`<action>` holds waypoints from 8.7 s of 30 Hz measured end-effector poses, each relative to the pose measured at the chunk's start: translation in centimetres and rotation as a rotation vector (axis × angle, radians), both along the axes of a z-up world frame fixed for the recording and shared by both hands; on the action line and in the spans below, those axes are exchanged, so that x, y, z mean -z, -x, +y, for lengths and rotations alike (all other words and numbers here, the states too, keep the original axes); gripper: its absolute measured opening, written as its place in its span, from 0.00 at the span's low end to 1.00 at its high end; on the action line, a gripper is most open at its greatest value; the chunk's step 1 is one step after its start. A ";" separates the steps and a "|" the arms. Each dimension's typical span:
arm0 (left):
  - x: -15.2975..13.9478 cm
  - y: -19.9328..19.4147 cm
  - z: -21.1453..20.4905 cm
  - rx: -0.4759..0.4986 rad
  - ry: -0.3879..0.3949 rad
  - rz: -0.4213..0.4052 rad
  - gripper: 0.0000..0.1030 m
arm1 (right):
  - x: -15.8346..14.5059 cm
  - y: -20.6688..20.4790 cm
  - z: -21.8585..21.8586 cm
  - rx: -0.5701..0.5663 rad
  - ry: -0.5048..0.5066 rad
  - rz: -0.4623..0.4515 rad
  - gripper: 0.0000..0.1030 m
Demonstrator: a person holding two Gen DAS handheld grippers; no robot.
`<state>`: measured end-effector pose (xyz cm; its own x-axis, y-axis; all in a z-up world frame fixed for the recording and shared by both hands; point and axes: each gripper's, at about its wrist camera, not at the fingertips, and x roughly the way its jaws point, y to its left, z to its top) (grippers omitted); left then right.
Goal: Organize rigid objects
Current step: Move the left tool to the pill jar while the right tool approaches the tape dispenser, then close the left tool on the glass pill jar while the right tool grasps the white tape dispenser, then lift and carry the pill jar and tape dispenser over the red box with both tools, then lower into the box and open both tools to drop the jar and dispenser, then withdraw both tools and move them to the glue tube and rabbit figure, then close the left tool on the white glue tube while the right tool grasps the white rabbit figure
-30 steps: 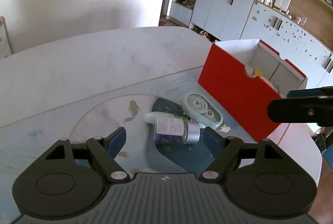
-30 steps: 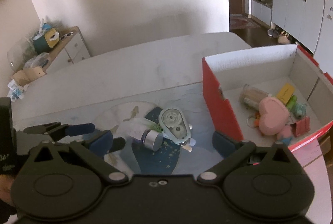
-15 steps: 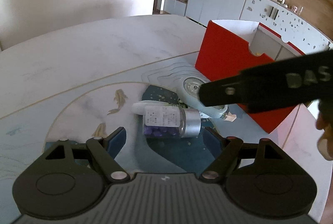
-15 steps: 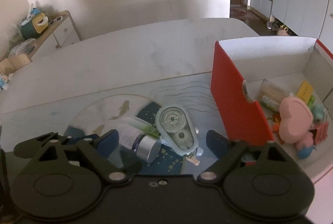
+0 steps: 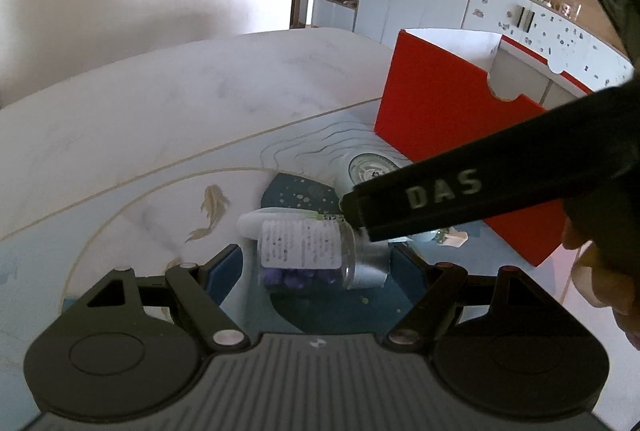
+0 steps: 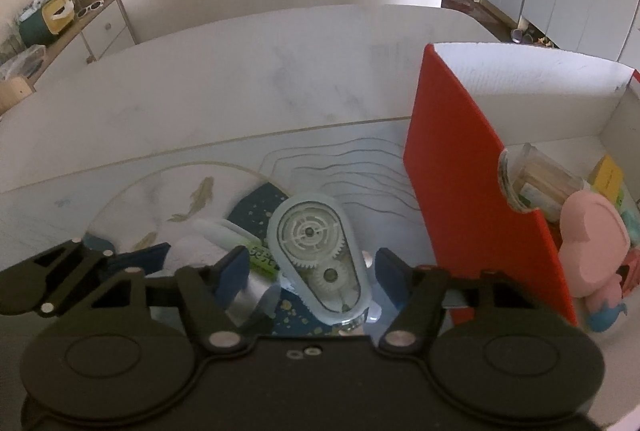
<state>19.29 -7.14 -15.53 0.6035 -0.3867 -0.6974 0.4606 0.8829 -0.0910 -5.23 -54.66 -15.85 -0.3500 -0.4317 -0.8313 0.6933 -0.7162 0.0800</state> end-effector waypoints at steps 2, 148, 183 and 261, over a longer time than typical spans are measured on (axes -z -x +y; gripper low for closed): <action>0.1 0.0 -0.2 0.009 -0.008 -0.004 0.78 | 0.3 0.2 -0.2 -0.004 -0.011 -0.003 0.59; -4.3 -12.2 -27.4 0.007 -0.087 0.246 0.68 | -9.9 14.8 22.0 -0.026 -0.051 0.196 0.60; -13.7 -0.3 -14.4 0.135 0.066 -0.016 0.68 | -15.6 2.7 21.2 0.055 0.123 0.267 0.89; 1.3 -6.4 -0.7 0.513 -0.096 0.018 0.81 | 0.7 2.4 -2.0 0.193 -0.162 0.036 0.62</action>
